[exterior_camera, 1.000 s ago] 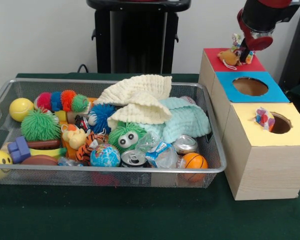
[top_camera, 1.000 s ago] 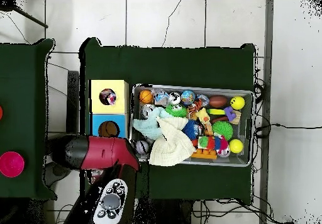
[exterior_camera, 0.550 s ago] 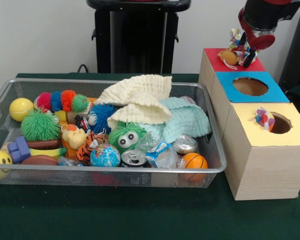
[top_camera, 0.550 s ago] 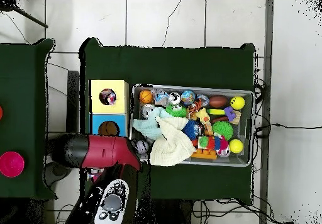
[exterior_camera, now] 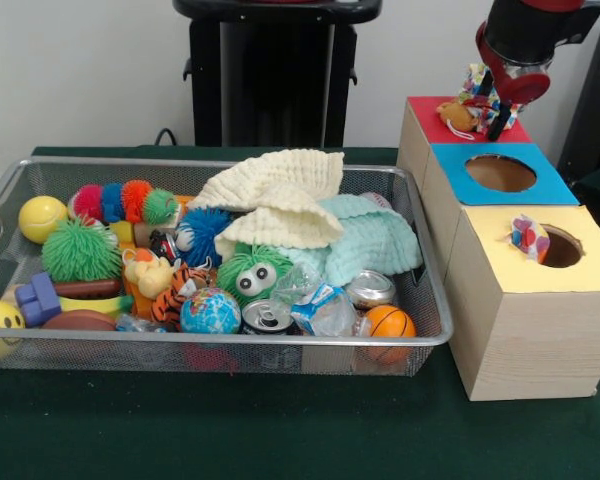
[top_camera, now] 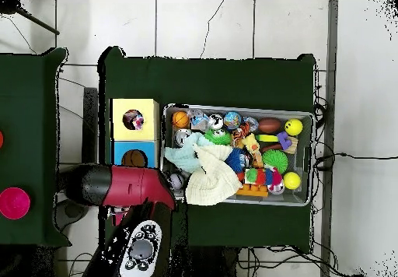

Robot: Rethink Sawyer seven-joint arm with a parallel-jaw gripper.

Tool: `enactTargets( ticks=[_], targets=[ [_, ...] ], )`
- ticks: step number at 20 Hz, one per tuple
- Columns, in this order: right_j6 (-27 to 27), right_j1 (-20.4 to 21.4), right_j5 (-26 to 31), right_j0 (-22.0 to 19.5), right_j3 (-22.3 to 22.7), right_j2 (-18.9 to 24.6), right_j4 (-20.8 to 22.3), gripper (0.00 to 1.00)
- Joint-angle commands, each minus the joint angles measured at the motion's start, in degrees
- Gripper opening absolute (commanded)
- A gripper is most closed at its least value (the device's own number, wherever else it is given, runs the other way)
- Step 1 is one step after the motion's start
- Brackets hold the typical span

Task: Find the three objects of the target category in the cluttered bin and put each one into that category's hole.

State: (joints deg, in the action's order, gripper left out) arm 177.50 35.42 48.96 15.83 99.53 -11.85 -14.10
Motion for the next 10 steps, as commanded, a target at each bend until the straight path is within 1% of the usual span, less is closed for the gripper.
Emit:
enactTargets(
  ticks=[1, 3, 5, 7, 10],
  targets=[
    [0.12, -1.69, -9.81, -2.38, -1.25, 3.17, 1.48, 1.0],
    [-0.43, -0.99, -10.86, -3.03, 0.16, 4.05, 0.61, 1.0],
    [-0.86, -0.06, -10.7, -3.15, 0.82, 4.09, 0.68, 1.0],
    [-1.48, 2.21, -10.7, -3.29, 2.49, 4.13, 0.53, 1.0],
    [-2.71, 7.3, -7.56, -3.1, 4.45, 3.48, 0.89, 1.0]
  ],
)
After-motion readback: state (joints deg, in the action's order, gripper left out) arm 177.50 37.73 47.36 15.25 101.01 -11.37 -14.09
